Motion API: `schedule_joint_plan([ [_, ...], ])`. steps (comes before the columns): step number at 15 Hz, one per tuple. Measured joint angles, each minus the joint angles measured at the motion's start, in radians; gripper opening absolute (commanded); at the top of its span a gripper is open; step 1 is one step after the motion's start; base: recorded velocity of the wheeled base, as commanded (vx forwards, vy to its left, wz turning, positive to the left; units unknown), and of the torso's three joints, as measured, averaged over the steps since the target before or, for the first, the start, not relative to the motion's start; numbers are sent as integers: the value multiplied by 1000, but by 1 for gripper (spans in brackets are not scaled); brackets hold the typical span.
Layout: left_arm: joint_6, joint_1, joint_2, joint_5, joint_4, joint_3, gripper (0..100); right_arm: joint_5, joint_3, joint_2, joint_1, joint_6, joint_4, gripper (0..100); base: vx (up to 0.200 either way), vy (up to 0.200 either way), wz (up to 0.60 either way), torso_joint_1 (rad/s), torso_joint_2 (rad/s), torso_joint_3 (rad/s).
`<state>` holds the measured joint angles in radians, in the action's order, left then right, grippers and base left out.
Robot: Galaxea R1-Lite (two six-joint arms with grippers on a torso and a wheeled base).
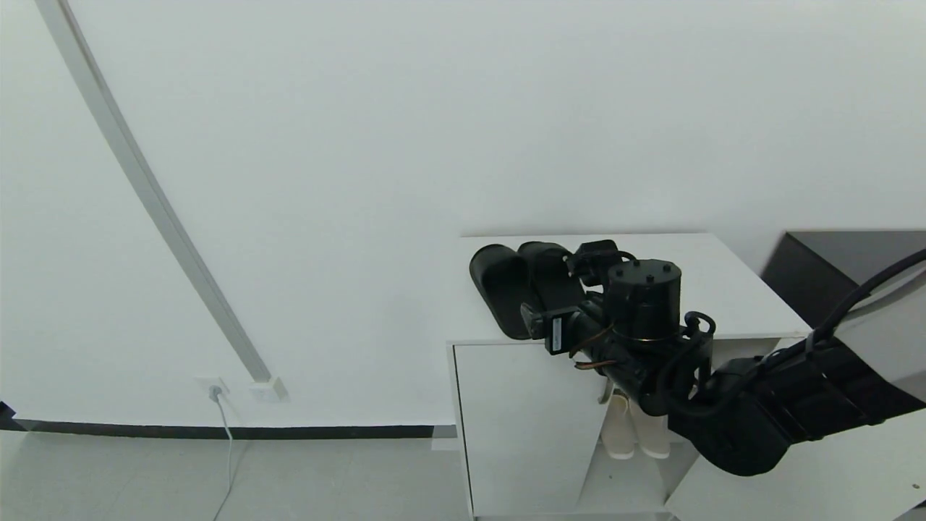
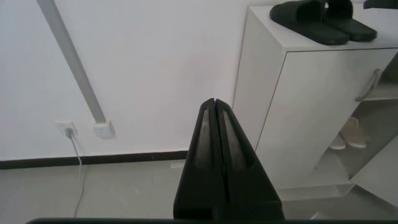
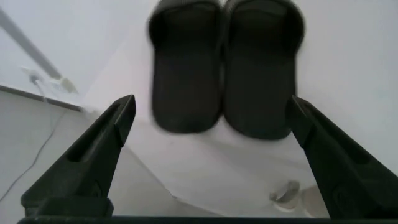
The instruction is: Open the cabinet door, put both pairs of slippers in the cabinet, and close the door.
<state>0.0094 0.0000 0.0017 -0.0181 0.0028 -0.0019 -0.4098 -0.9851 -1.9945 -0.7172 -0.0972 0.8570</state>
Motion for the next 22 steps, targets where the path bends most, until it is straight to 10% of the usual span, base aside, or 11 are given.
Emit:
schedule_joint_plan([
  [22, 1, 0, 0, 0, -1, 0, 0, 71, -215, -219, 20, 31, -7, 100, 36, 0, 0, 0, 1, 0],
])
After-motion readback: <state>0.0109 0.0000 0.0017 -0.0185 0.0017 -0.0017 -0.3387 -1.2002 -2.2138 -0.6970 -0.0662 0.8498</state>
